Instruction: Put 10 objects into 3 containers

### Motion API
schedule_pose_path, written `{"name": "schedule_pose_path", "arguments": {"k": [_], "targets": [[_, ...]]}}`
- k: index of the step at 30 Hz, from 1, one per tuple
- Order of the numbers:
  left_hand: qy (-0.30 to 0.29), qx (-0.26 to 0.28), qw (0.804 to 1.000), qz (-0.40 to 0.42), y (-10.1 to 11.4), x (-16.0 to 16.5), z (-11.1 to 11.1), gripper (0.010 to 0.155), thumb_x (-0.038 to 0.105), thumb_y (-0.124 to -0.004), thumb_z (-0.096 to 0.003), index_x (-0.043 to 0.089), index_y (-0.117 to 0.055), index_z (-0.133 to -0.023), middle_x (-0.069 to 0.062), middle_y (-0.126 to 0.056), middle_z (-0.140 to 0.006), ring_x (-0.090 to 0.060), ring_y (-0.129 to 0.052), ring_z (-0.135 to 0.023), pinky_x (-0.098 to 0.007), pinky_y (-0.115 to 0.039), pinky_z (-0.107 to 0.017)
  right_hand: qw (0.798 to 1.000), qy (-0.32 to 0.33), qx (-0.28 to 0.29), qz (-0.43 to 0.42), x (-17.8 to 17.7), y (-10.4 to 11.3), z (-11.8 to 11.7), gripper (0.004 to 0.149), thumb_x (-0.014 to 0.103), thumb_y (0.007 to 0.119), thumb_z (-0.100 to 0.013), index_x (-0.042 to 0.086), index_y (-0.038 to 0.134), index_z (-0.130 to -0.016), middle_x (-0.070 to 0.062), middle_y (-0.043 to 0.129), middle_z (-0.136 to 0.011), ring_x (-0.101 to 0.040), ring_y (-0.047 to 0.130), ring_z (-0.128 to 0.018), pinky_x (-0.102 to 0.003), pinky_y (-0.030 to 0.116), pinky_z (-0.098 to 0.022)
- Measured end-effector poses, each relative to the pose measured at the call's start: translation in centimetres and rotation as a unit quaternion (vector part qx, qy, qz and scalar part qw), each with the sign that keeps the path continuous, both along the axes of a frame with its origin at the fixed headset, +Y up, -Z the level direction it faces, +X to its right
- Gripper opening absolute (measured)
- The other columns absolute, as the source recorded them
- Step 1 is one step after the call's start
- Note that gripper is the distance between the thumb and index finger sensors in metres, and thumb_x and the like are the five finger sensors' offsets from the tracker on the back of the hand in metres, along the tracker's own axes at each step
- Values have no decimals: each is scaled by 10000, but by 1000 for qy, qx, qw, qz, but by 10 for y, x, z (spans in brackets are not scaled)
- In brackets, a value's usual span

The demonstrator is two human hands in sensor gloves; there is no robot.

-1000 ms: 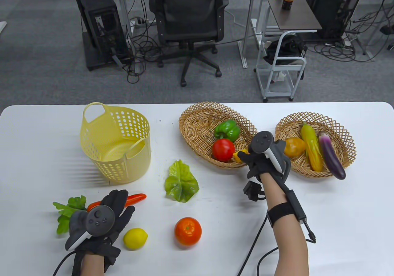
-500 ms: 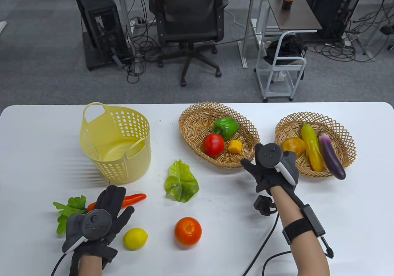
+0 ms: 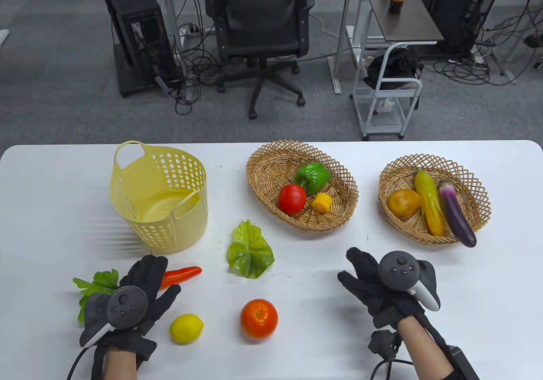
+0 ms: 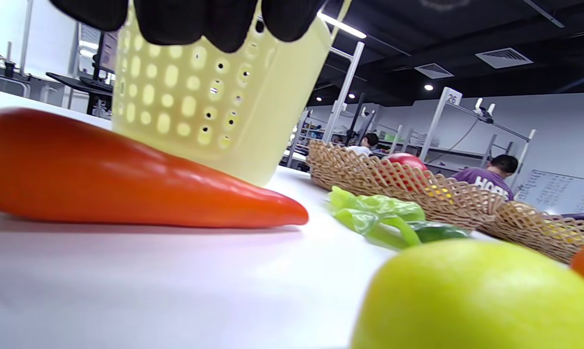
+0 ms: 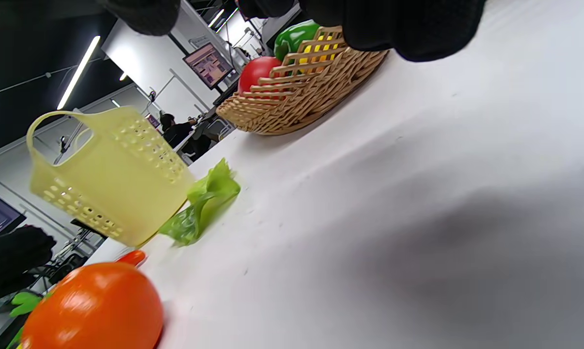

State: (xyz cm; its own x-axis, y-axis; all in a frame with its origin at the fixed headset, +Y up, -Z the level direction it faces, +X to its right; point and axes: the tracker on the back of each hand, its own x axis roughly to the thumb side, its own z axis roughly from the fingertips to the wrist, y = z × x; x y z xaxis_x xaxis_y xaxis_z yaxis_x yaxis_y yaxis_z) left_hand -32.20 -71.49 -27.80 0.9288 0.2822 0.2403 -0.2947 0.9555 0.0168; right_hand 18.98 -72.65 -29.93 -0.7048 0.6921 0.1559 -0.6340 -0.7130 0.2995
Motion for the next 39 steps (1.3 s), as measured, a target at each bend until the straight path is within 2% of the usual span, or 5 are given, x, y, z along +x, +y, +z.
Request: {"name": "schedule_pose_path", "arguments": {"k": [8, 15, 23, 31, 39], "targets": [[34, -43, 998, 9, -14, -25, -6, 756, 571, -618, -592, 97, -460, -1159, -280, -469, -1190, -579, -513, -1065, -722, -536, -670, 997, 51, 40, 44, -18, 3, 18, 750, 513, 568, -621, 48, 276, -1131, -288, 315, -1152, -541, 513, -982, -603, 614, -660], [86, -71, 994, 6, -32, -46, -14, 773, 548, -672, -576, 107, -423, -1160, -266, -428, -1197, -567, -487, -1079, -725, -515, -679, 995, 71, 26, 63, -16, -2, 21, 748, 509, 568, -617, 51, 272, -1129, -284, 307, -1152, -538, 505, -985, -606, 604, -666], [126, -132, 975, -127, -49, -46, -23, 798, 584, -687, -566, 181, -354, -1169, -189, -364, -1228, -553, -347, -1116, -778, -389, -673, 996, 72, 26, 51, -15, -2, 19, 734, 508, 562, -620, 66, 281, -1134, -270, 315, -1159, -533, 505, -990, -610, 599, -668], [142, -156, 964, -160, -52, -46, -25, 671, 362, -726, -594, 252, -352, -1140, -138, -409, -1208, -496, -458, -1106, -711, -483, -703, 995, 71, 26, 57, -16, -4, 18, 731, 504, 563, -619, 63, 287, -1133, -273, 320, -1156, -535, 514, -985, -607, 604, -666], [137, -105, 973, -153, -45, -43, -22, 691, 388, -797, -557, 224, -410, -1105, -88, -581, -1132, -406, -693, -1012, -599, -658, -684, 996, 60, 25, 58, -15, -4, 18, 737, 502, 549, -624, 65, 233, -1127, -272, 268, -1156, -530, 532, -976, -599, 609, -665]]}}
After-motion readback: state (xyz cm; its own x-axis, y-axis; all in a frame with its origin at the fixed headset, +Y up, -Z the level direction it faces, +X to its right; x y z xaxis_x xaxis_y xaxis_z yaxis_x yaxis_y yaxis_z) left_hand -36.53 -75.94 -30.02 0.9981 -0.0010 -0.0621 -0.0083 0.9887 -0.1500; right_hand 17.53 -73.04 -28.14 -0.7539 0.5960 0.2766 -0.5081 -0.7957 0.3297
